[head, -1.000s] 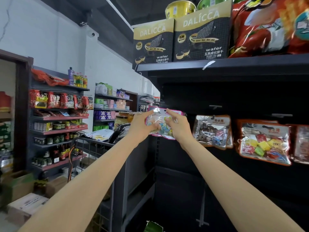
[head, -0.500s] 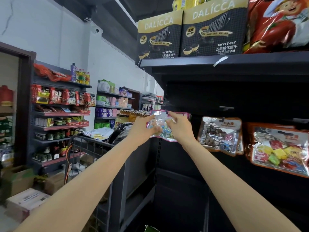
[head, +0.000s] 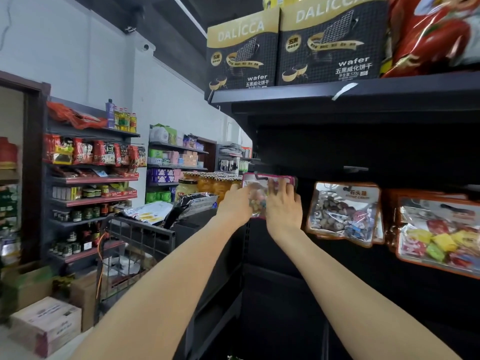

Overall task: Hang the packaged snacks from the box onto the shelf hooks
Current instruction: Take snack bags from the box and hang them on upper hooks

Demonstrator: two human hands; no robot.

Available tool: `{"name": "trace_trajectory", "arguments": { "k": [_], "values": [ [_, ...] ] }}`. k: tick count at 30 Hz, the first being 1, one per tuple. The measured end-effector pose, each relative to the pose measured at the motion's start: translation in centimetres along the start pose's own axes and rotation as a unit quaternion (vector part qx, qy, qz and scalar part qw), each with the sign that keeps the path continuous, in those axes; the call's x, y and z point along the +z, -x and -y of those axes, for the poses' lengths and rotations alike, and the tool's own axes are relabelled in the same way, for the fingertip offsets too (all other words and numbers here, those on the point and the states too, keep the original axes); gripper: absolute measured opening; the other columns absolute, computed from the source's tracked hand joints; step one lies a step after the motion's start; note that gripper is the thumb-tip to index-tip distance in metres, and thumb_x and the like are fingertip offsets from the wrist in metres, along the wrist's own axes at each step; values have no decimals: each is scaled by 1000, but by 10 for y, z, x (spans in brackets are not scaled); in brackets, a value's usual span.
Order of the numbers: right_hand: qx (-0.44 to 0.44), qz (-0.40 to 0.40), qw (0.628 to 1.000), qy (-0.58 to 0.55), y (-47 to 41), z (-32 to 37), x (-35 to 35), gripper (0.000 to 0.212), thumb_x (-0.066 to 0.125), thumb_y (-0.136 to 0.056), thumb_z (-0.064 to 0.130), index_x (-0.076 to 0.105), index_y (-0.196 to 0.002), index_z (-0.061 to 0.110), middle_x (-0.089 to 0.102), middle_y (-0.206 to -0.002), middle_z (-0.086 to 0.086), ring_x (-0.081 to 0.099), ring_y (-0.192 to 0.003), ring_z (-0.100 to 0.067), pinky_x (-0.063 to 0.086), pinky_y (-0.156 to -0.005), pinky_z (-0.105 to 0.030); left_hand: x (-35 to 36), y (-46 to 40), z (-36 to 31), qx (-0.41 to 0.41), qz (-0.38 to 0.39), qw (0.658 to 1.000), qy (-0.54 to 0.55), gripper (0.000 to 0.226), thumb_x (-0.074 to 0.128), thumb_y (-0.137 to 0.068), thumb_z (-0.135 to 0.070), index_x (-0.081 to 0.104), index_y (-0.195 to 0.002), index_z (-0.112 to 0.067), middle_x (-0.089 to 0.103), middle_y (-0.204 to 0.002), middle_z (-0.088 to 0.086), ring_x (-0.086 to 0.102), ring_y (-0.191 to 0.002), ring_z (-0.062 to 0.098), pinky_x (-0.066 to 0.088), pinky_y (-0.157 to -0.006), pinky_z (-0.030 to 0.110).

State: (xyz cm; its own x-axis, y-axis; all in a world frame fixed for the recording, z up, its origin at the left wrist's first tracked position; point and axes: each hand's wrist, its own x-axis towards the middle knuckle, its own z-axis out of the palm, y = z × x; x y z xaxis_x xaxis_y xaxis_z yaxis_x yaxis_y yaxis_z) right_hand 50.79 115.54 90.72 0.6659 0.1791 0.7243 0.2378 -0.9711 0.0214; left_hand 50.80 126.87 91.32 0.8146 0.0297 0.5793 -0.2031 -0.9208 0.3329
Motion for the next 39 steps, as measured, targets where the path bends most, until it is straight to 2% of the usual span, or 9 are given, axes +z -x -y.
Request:
{"name": "trace_trajectory", "arguments": {
  "k": [5,10,13,17,23,27,31,35,39],
  "values": [
    [-46,-60,992,-97,21,11,-3,40,57,-91,13,50,-130,13,44,-136,-9,39,-128,-25,38,-102,-35,-10,24,13,55,-101,987,-109,41,54,-91,-15,48,-131,-18,40,-137,8,42,-123,27,44,-95,39],
    [-64,-43,961,-267,54,58,-14,29,42,-100,25,56,-123,15,57,-120,-3,52,-111,-18,45,-93,-32,-34,77,48,61,-146,982,-103,27,43,-96,-24,54,-121,-20,58,-120,0,54,-111,21,39,-88,35],
    [-82,7,954,-288,84,103,-12,30,37,-101,24,57,-122,14,59,-116,-4,54,-106,-20,45,-87,-33,-48,130,89,11,-123,991,-50,27,46,-95,-23,59,-118,-22,67,-110,-2,60,-104,19,43,-91,36],
    [-107,103,932,-329,138,176,12,27,40,-100,23,62,-111,12,60,-106,-7,56,-99,-24,46,-82,-38,-53,207,163,-78,-43,996,-25,25,50,-93,-20,62,-115,-20,69,-98,1,64,-94,22,51,-81,37],
    [-154,283,886,-333,233,273,70,25,43,-97,20,65,-100,8,62,-96,-9,59,-90,-27,49,-73,-39,-42,335,264,-226,66,972,-16,22,53,-90,-14,65,-108,-12,68,-97,10,62,-93,28,50,-81,36],
    [-191,396,837,-326,301,311,124,25,42,-91,16,66,-92,9,65,-98,-14,60,-92,-32,46,-72,-37,-18,413,306,-317,165,934,-14,23,52,-90,-17,64,-108,-9,66,-105,10,61,-99,28,49,-87,38],
    [-261,531,760,-267,348,330,180,19,50,-90,17,59,-105,10,60,-114,-19,55,-108,-35,45,-81,-36,19,455,325,-344,333,877,-48,32,49,-92,-20,55,-119,-3,58,-121,17,54,-113,32,44,-92,37],
    [-295,590,713,-237,370,338,214,62,58,-91,23,32,-145,5,33,-150,-15,31,-138,-30,29,-110,-34,45,467,337,-389,438,807,-77,54,45,-92,-26,32,-143,-14,43,-138,14,44,-124,34,40,-102,40],
    [-314,610,689,-236,375,346,238,84,62,-90,30,8,-153,14,0,-160,-9,11,-146,-25,17,-115,-32,63,471,349,-468,470,741,-101,53,42,-92,-18,26,-141,-7,26,-146,26,36,-130,41,30,-111,47]
  ]
}}
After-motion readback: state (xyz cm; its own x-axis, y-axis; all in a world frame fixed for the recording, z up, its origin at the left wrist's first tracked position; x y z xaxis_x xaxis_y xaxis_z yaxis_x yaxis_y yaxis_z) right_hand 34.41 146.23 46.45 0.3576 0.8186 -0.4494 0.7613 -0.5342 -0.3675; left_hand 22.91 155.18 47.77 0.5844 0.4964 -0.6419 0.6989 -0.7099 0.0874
